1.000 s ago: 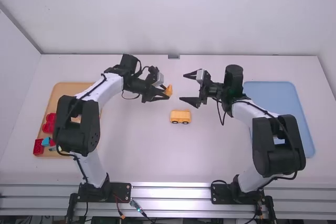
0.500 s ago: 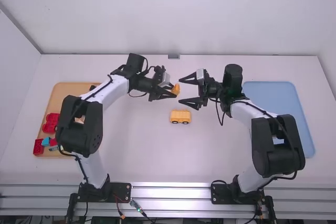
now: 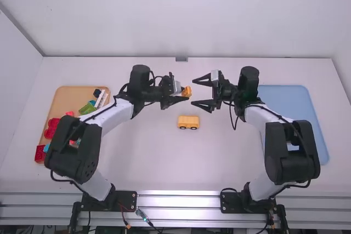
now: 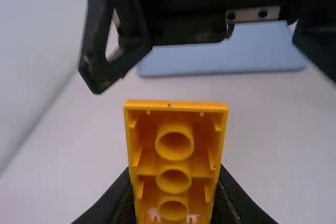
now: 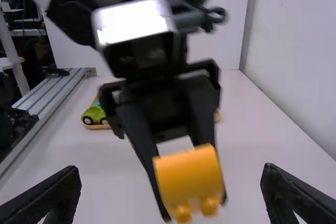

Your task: Assemble lego blocks to make yellow taxi

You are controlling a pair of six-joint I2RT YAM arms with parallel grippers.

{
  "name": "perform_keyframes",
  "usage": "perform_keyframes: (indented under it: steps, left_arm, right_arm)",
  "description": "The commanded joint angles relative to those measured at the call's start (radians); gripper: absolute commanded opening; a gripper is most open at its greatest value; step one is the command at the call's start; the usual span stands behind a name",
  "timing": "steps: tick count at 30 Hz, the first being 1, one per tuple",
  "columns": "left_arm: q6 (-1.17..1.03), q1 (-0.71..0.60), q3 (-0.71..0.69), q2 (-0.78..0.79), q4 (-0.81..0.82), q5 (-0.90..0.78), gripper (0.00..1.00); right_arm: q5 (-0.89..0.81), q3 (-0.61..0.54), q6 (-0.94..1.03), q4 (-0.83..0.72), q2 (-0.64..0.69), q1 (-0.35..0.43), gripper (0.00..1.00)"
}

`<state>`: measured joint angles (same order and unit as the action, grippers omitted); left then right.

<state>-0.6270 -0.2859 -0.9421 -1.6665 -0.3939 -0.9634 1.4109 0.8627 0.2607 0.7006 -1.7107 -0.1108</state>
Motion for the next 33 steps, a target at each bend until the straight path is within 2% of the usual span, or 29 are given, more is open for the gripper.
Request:
perform_keyframes:
  steps: [1, 5, 16, 33]
  left_arm:
    - [0.135, 0.001, 0.09, 0.081, -0.101, -0.002, 0.02]
    - [0.213, 0.023, 0.144, 0.098, -0.228, -0.126, 0.02]
    - [0.212, 0.083, 0.147, 0.098, -0.18, -0.304, 0.02]
    - [0.211, 0.069, 0.147, 0.077, -0.163, -0.31, 0.02]
  right_arm:
    - [0.01, 0.008, -0.003, 0.01, 0.014, -0.006, 0.91]
    - [0.021, 0.008, -0.002, 0.026, 0.014, -0.037, 0.9]
    - [0.108, 0.008, -0.002, 0.033, 0.014, -0.068, 0.75]
    - [0.058, 0.008, -0.002, 0.059, 0.014, -0.133, 0.66]
